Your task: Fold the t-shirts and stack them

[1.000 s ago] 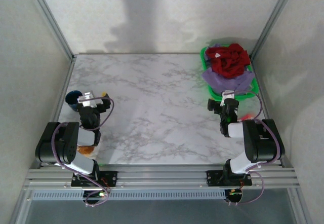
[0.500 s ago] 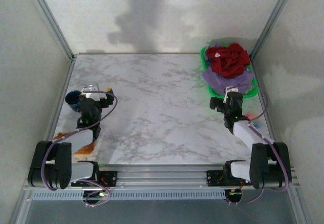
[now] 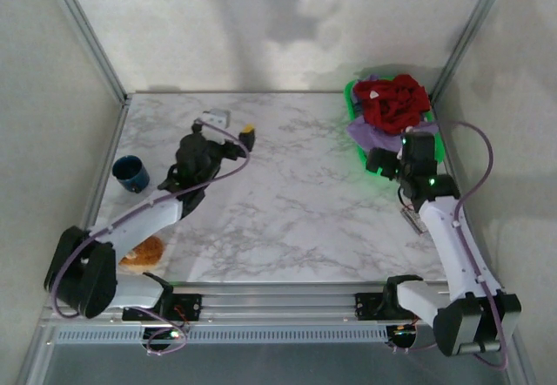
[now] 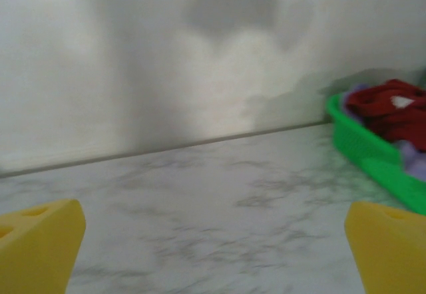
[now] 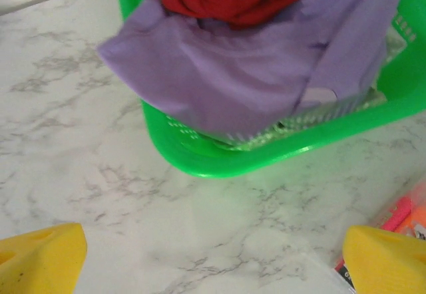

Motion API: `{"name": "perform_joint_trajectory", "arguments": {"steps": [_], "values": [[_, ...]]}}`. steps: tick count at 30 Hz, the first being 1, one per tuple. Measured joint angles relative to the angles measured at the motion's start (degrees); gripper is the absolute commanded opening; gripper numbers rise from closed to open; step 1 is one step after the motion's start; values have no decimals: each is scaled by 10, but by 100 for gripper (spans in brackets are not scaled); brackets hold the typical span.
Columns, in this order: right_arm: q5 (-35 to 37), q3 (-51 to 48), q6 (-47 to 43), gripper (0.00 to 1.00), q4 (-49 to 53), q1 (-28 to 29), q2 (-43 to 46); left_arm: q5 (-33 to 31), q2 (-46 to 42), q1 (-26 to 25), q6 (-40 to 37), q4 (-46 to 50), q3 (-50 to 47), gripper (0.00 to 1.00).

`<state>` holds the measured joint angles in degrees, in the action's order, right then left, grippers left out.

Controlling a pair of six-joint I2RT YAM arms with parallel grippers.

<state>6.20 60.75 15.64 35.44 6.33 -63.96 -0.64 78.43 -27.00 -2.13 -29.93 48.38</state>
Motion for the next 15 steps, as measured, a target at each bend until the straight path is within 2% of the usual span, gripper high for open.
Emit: {"name": "perform_joint_trajectory", "arguments": {"steps": [5, 8, 15], "values": [[-39, 184, -31, 86, 69, -31, -149, 30, 123, -59, 61, 11, 108, 100], [-54, 274, -48, 75, 98, -41, -238, 47, 183, -81, 93, 28, 165, 100], [-63, 437, -75, 58, 125, -42, -416, 71, 232, -94, 148, 67, 238, 100]]}}
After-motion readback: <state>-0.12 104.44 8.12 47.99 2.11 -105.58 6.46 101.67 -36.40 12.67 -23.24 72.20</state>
